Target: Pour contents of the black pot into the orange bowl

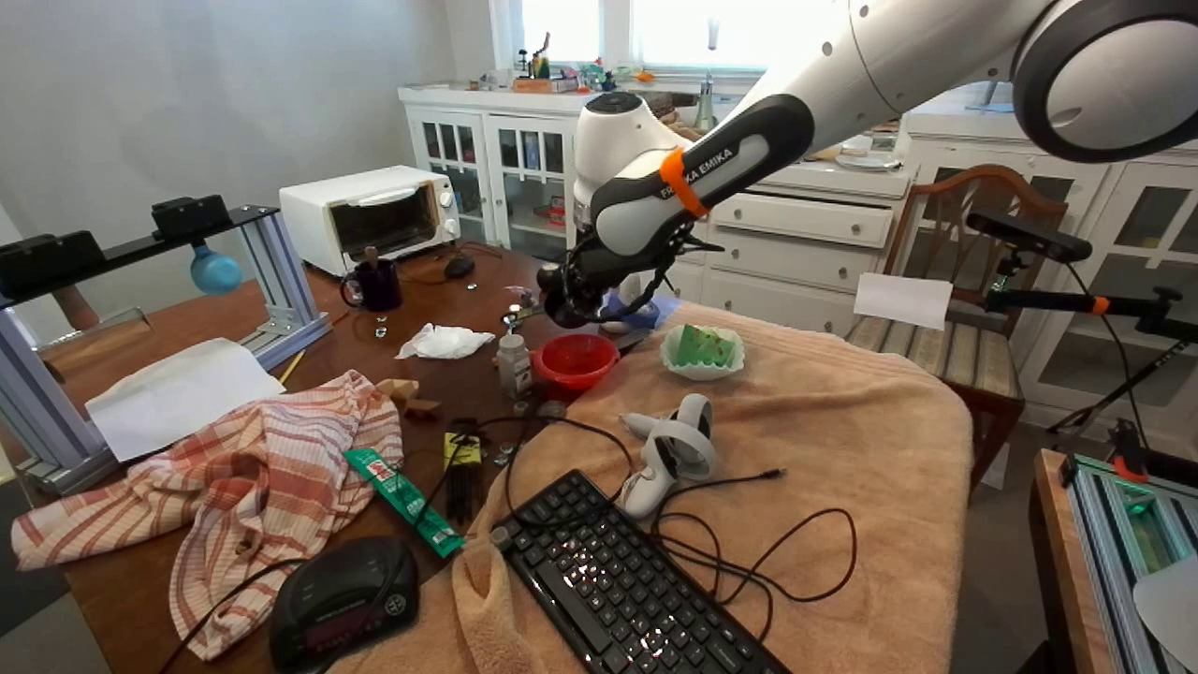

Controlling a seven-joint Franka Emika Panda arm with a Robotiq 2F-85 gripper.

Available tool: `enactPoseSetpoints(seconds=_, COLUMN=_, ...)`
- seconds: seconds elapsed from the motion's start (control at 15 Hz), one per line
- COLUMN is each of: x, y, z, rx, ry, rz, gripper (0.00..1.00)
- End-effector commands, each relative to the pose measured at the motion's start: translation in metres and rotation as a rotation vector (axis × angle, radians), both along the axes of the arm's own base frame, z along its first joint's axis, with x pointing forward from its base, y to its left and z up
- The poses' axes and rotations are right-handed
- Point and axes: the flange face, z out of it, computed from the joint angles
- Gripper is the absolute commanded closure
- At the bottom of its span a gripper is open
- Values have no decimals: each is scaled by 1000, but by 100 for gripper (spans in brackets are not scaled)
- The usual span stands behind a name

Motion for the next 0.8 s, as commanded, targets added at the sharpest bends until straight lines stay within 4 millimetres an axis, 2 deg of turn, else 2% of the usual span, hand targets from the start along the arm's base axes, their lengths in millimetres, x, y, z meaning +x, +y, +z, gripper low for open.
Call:
enactPoseSetpoints(seconds=0.0, x=-12, y=14, z=-8, rx=-61, ry=-29, rz=-60, gripper=99)
enactPoseSetpoints(seconds=0.47, x=-22, y=29, z=-16, rx=-208, ry=-50, rz=-164, gripper=99)
enactPoseSetpoints(seconds=0.73, x=-25, y=46, z=-18, rx=-311, ry=-51, rz=-183, gripper=99)
